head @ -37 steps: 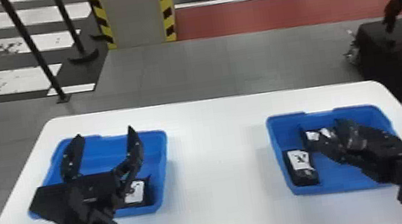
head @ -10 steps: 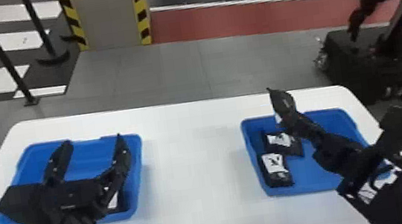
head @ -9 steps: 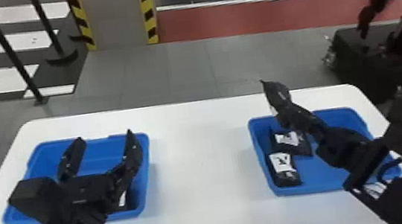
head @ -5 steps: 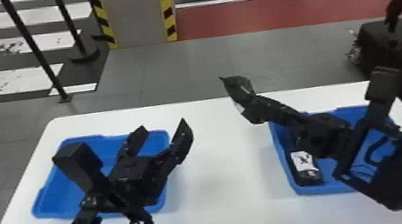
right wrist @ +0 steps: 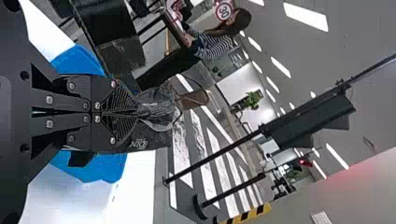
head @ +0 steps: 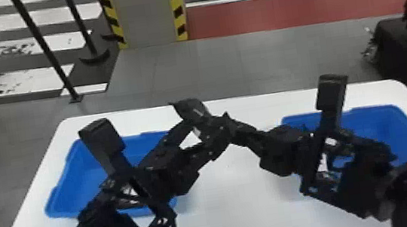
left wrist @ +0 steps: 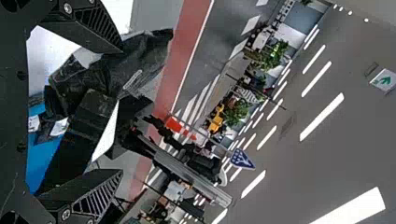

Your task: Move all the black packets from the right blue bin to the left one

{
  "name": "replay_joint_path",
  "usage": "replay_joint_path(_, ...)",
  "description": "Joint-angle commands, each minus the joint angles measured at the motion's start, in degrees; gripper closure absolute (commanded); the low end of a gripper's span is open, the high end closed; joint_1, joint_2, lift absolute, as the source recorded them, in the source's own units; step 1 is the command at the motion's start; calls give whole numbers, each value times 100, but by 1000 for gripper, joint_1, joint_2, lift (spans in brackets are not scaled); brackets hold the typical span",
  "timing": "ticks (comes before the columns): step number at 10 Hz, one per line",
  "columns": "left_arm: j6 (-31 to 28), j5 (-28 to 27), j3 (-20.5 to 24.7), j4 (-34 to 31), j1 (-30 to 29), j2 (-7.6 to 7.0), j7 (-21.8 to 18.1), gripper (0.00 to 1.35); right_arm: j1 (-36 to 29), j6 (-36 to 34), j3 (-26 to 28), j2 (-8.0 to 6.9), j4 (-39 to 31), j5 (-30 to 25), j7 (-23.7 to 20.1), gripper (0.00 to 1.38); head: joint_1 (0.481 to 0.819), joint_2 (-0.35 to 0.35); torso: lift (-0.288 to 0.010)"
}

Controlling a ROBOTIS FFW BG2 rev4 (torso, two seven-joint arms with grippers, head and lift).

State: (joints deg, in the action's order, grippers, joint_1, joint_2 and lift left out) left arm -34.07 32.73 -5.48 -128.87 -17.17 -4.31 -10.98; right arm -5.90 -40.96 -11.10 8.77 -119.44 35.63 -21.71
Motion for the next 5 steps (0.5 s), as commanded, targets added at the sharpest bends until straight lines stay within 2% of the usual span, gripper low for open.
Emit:
replay_joint_path(1,4,-197,91,-1,-41,26,-1,111,-15,4,-173,10,-100,59,-9,1202,695,86,-110)
replay_joint_path(3,257,-373,267,-1,-139,106,52,111,-71,-10,-191,37,-241,-12,0,1202,695,125,-110)
replay_joint_path(5,314,-408,382,-29,-139,123,105,105,-155,-10,-182,72,-367,-56,97,1202,695,157,-110)
